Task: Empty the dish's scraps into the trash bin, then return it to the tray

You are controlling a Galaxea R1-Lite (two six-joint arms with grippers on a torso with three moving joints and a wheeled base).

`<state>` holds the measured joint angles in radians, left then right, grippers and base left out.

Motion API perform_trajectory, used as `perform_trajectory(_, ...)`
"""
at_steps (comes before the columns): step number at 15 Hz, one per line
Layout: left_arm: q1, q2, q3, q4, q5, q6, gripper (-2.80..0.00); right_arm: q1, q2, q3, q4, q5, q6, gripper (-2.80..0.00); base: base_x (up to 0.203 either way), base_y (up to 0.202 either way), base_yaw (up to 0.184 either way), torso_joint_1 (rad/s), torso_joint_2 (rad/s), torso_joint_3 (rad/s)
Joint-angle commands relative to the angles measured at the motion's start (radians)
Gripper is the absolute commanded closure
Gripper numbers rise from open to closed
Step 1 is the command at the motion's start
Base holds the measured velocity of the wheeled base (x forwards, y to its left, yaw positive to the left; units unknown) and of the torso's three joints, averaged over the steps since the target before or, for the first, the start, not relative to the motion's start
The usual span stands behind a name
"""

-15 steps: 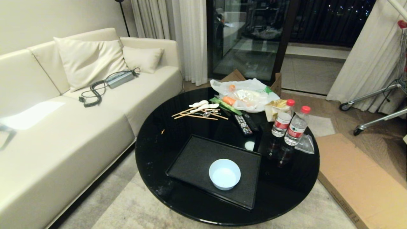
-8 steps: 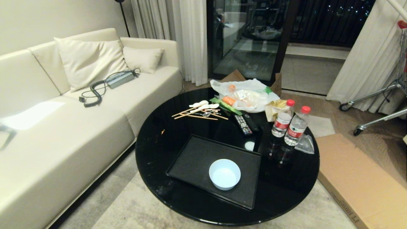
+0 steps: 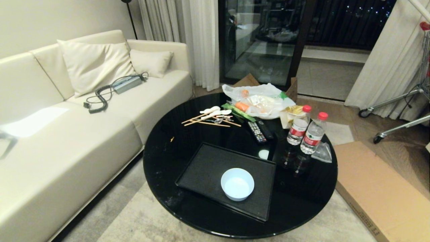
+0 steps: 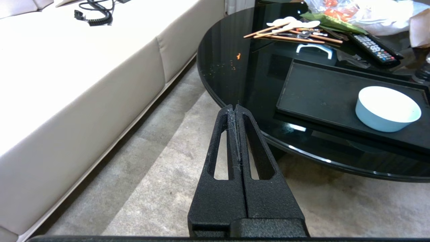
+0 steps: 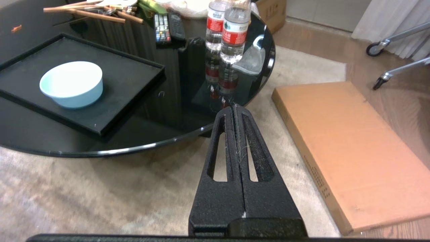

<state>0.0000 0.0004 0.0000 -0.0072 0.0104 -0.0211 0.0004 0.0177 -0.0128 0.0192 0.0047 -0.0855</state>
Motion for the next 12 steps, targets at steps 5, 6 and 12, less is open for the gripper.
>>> perform_trajectory(5, 0.000, 0.000, 0.000, 0.000, 0.002, 0.000, 0.00, 0.000, -0.018, 0.013, -0.022, 0.000, 0.000, 0.00, 0.000, 0.000, 0.000, 0.000, 0.00, 0.000)
perform_trajectory(6, 0.000, 0.000, 0.000, 0.000, 0.000, 0.000, 0.00, 0.001, -0.018, 0.013, -0.022, -0.001, -0.005, 0.00, 0.000, 0.000, 0.000, 0.000, 0.00, 0.000)
perform_trajectory(12, 0.000, 0.000, 0.000, 0.000, 0.000, 0.000, 0.00, 0.000, -0.018, 0.013, -0.022, -0.002, 0.000, 0.00, 0.000, 0.000, 0.000, 0.000, 0.00, 0.000)
